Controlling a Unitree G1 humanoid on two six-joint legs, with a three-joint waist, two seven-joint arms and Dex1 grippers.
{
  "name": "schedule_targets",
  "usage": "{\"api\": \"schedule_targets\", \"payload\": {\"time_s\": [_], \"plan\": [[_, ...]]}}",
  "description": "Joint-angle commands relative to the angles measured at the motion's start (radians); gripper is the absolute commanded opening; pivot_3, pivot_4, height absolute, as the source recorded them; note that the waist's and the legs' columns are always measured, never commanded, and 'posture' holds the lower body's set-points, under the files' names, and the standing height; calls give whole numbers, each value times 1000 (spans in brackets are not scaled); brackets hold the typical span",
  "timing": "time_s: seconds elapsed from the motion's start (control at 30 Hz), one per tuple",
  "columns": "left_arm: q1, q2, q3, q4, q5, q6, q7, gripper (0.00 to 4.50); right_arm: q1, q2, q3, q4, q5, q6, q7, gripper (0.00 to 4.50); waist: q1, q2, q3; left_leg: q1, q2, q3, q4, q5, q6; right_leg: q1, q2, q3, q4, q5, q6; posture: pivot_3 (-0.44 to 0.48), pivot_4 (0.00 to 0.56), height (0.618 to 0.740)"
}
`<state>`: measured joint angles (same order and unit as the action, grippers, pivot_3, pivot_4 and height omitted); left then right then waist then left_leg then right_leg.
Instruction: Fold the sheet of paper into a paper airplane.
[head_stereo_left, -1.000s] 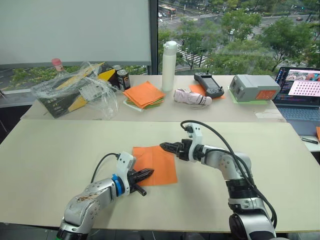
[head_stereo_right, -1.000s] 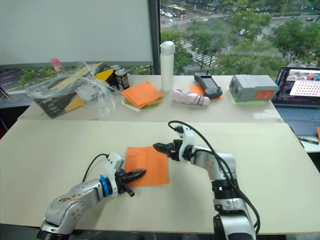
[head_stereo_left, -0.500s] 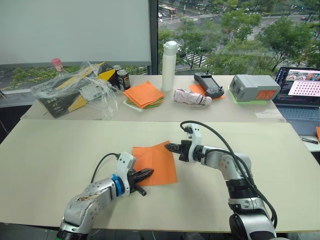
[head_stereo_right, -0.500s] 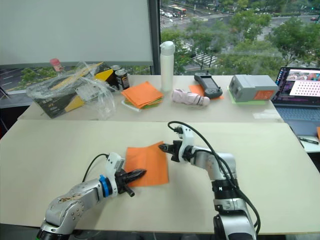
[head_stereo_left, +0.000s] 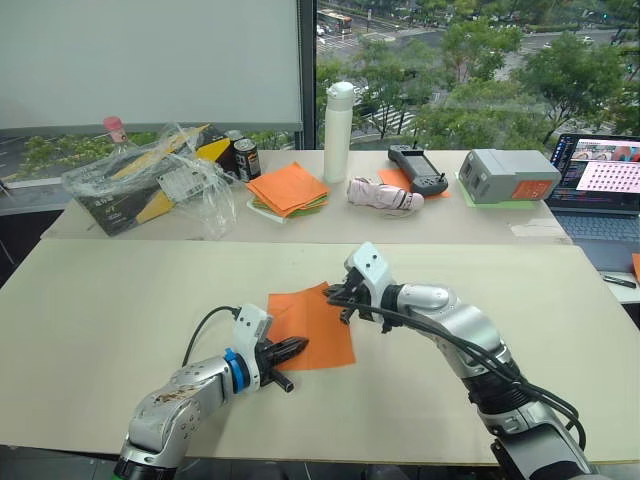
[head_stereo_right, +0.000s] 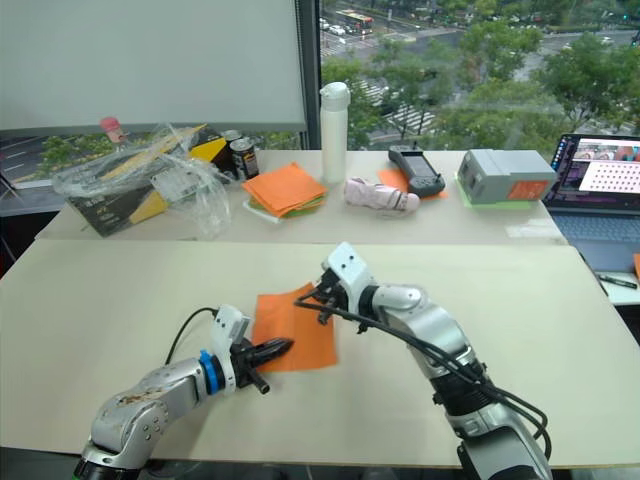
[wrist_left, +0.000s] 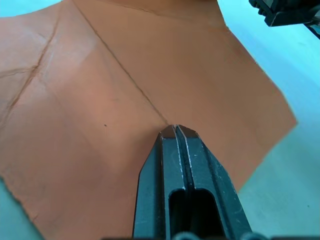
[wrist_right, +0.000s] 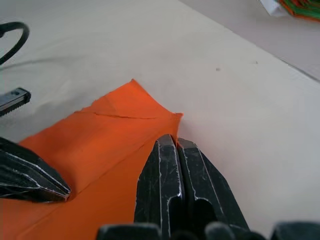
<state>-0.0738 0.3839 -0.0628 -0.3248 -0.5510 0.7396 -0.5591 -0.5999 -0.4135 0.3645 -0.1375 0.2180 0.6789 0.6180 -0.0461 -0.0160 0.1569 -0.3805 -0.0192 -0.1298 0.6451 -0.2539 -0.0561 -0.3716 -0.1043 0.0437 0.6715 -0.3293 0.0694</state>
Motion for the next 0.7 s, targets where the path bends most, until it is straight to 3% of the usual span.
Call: {"api": "schedule_targets", "payload": {"time_s": [0.03,0.37,0.7], "plan": [[0,-5,-4,-17,6,-11,2,0,-14,-32,68,-42,-114,-124,18,13,0,0,0,0,0,0,0,0,0,0,0,0,0,0,0,0,150,740],[4,-9,0,-18,6,-11,8,0,-29,-106,212,17,-421,-443,46,13,0,0,0,0,0,0,0,0,0,0,0,0,-1,0,0,0,150,740],[5,-15,14,-23,-1,-8,17,0,-42,-116,243,86,-643,-634,49,13,1,0,0,0,0,0,0,0,-1,0,0,0,-1,0,0,0,150,740]]}}
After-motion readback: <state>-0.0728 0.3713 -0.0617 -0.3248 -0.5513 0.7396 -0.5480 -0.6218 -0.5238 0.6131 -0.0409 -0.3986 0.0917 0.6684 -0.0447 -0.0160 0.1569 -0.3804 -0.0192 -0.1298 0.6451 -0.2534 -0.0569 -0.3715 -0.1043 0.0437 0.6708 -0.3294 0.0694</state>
